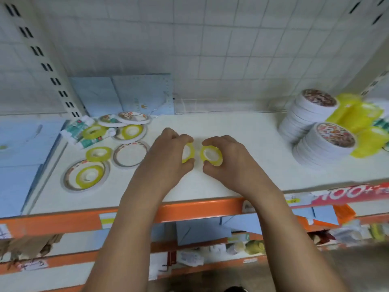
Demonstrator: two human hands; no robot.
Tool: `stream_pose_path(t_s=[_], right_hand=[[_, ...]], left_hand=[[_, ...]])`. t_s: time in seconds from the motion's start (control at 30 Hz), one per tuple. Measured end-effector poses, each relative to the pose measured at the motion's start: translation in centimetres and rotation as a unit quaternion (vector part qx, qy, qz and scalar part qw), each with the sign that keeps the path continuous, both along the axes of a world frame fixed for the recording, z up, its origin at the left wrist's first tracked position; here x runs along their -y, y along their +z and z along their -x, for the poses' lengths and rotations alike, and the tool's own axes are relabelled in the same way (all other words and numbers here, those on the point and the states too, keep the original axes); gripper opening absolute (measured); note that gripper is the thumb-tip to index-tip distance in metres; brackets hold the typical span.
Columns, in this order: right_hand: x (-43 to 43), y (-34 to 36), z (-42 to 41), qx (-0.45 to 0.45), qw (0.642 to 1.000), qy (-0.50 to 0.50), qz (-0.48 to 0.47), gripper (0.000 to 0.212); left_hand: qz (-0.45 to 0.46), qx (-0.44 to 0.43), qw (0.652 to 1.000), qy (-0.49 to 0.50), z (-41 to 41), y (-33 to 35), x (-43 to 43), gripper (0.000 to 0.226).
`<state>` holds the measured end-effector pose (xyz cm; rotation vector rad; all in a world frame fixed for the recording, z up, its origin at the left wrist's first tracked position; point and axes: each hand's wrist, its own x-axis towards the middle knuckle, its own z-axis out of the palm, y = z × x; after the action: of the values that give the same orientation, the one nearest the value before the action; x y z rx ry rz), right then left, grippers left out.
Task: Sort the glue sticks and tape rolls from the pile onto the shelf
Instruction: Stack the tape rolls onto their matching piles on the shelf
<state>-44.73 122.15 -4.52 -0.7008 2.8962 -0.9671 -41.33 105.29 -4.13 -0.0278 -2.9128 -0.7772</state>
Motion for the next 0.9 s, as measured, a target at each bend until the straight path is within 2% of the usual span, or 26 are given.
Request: stream_pose_path(t_s=[0.2,0.4,0.67,0.77,0.9], right_hand=[[-10.5,2.5,0.1,-0.057,0.994,-0.091,-0.016,0.049],[-22.2,5.1,1.5,-0.083,0.988,-0.132,-0.012,0.047],[-35.8,4.7,7.1,-0.075,0.989,-0.129,-0.01,0.05],[-38.7,3.8,9.5,-0.077,0.989,-0.126,-0.004,0.054],[-40.2,2.8,12.1,-0.074,0.991,-0.111,0.018,0.059]], left_hand=[[0.0,-0.045,0.995,-0.092,2.8,2.8,-9.6,0.051],[-0.011,-0.08,0.986,-0.147,6.1,4.8,-21.0,0.044],[0.005,-0.081,0.987,-0.139,10.6,4.5,-33.9,0.046],[0.008,-0.067,0.991,-0.115,11.9,4.0,-37.2,0.053],[0.019,-0.059,0.995,-0.075,13.1,3.4,-39.4,0.048]])
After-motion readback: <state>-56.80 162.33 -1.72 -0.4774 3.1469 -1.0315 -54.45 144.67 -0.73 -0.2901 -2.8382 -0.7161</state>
